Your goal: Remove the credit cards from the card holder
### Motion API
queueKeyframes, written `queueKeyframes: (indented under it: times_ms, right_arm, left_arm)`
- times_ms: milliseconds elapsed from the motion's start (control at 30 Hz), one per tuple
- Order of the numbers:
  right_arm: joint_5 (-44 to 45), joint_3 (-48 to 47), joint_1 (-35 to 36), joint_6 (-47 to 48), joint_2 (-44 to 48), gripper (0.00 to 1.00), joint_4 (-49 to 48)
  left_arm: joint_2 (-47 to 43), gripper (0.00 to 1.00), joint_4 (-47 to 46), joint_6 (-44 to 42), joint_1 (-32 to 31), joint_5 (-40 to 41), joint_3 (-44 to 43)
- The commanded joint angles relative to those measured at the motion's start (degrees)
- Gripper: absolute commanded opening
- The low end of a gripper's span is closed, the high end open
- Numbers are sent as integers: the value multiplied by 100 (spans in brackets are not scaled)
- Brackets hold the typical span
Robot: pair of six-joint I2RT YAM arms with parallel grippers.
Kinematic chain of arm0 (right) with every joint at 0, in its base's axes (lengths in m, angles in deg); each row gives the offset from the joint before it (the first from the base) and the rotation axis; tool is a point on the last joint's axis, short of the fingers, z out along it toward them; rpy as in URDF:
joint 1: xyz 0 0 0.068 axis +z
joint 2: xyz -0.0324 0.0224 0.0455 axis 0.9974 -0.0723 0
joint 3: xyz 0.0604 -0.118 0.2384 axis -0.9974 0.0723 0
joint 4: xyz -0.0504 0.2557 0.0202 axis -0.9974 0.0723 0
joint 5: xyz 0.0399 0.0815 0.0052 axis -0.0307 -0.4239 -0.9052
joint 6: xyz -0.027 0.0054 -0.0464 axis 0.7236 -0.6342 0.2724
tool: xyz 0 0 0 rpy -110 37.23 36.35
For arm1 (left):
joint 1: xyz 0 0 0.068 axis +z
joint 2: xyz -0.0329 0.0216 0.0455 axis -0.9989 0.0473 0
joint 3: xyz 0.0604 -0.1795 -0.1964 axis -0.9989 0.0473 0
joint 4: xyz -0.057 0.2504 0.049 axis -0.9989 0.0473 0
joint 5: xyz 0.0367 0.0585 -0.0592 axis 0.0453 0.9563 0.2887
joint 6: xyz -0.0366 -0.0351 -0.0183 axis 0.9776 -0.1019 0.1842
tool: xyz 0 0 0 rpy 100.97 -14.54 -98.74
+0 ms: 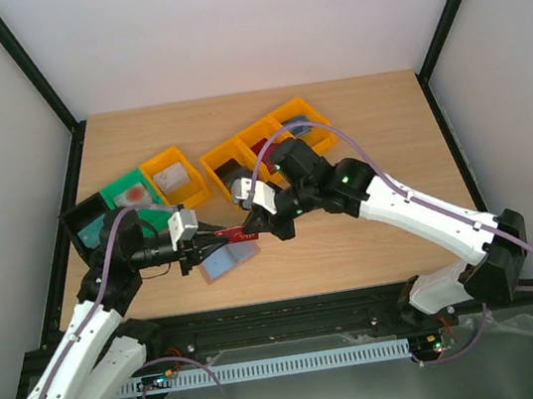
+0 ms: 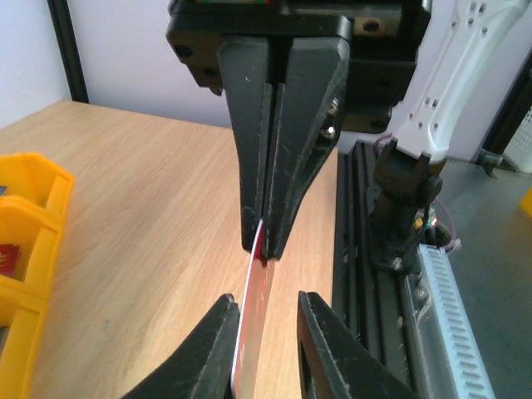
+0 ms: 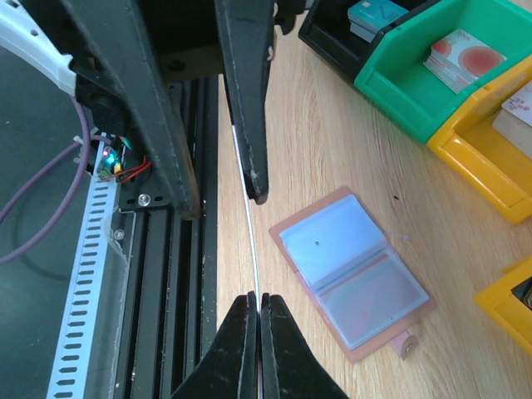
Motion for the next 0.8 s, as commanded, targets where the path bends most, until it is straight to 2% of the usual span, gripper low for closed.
queueKeyframes:
  times_ms: [0, 33, 200, 267, 300, 333, 400, 500, 633, 767]
  right_arm:
    - [-188, -210, 27, 108, 174, 2, -51]
    - [-187, -206, 27, 111, 181, 2, -58]
    - [169, 20, 27, -43, 399, 3, -550]
    - [948, 442, -39, -553, 614, 30, -1397]
    - [1405, 659, -148, -903, 705, 40, -1875]
    - [1642, 785, -404, -1238, 725, 44, -2270]
    - [1494, 705, -1104, -2139, 537, 45, -2660]
    - [2061, 343, -1840, -3128, 21, 45, -2857]
    - [3259, -659, -2011, -3279, -1172, 41, -2227]
    - [3584, -1497, -2207, -3227, -2309, 34, -1695]
  left_arm:
    - [-17, 9, -399, 339, -37, -108, 140]
    - [-24, 3, -411, 336, -41, -108, 138]
    - [-109, 2, -547, 520, -50, 127, 223]
    - [-168, 2, -836, 1119, -22, 760, 365]
    - [-186, 2, -1016, 1424, 44, 1186, 453]
    - [-212, 2, -1153, 1781, 120, 1731, 560]
    - [-241, 2, -1245, 2318, 346, 2706, 732]
    - [-350, 2, -1154, 2572, 639, 3523, 962]
    - [-534, 2, -1170, 3011, 862, 3722, 1207]
    - [-578, 2, -1380, 3578, 1057, 3489, 1403]
